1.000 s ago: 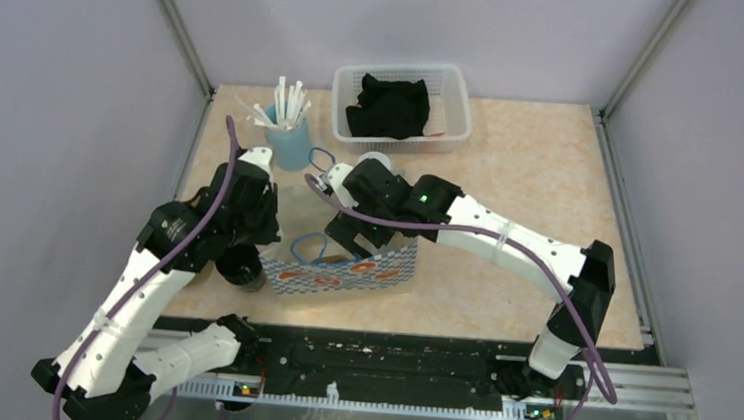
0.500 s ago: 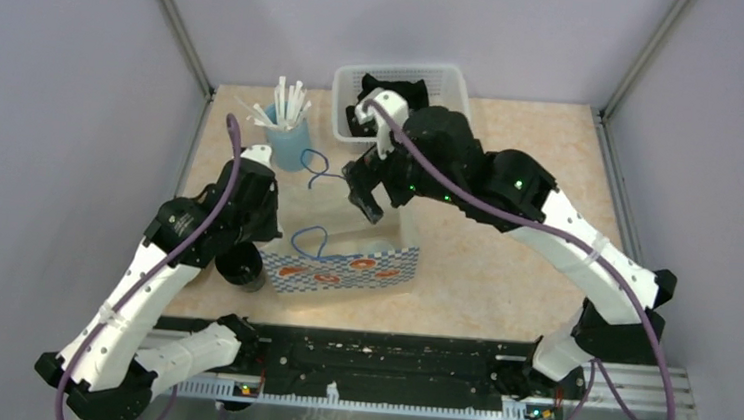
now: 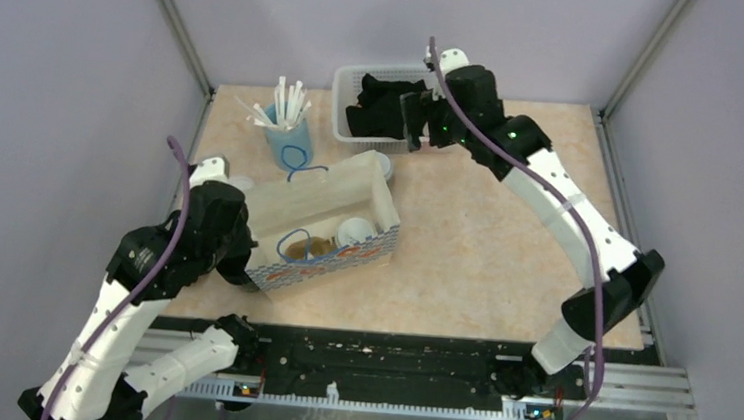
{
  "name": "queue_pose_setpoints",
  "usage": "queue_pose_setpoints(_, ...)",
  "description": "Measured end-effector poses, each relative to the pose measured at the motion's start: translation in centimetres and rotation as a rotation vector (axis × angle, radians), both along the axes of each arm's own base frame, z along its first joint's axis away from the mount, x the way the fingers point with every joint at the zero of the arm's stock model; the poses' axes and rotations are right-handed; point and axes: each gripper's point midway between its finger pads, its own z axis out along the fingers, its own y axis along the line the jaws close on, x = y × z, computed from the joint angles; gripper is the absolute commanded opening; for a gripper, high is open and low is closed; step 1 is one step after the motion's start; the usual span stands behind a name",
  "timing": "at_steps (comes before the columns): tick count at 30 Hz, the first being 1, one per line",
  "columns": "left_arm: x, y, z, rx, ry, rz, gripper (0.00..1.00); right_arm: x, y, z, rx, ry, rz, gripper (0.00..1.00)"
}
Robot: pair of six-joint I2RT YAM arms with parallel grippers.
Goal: Pack the takeout coffee
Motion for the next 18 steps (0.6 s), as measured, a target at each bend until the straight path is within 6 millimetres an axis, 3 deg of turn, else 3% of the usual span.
queue_pose_setpoints(4, -0.3, 0.6, 0.1, -0.016, -0.026, 0.039, 0.0, 2.3, 1.1, -7.0, -0.064, 0.114, 0.021, 0.98)
queue_pose_setpoints(8, -0.3, 0.8, -0.9, -0.026, -0.019, 0.072, 0.0, 3.0, 2.8, -13.0, -0.106, 0.216, 0.094, 0.98)
queue_pose_setpoints(12, -0.1, 0.5, -1.6, -0.033, -0.009, 0.073, 0.0, 3.6, 4.8, -15.6, -0.093, 0.244, 0.173, 0.99)
queue_pose_setpoints(18, 0.0, 0.2, -2.0, -0.035, 0.001, 0.069, 0.0, 5.1, 7.3, -17.8, -0.08, 0.251, 0.246, 0.98)
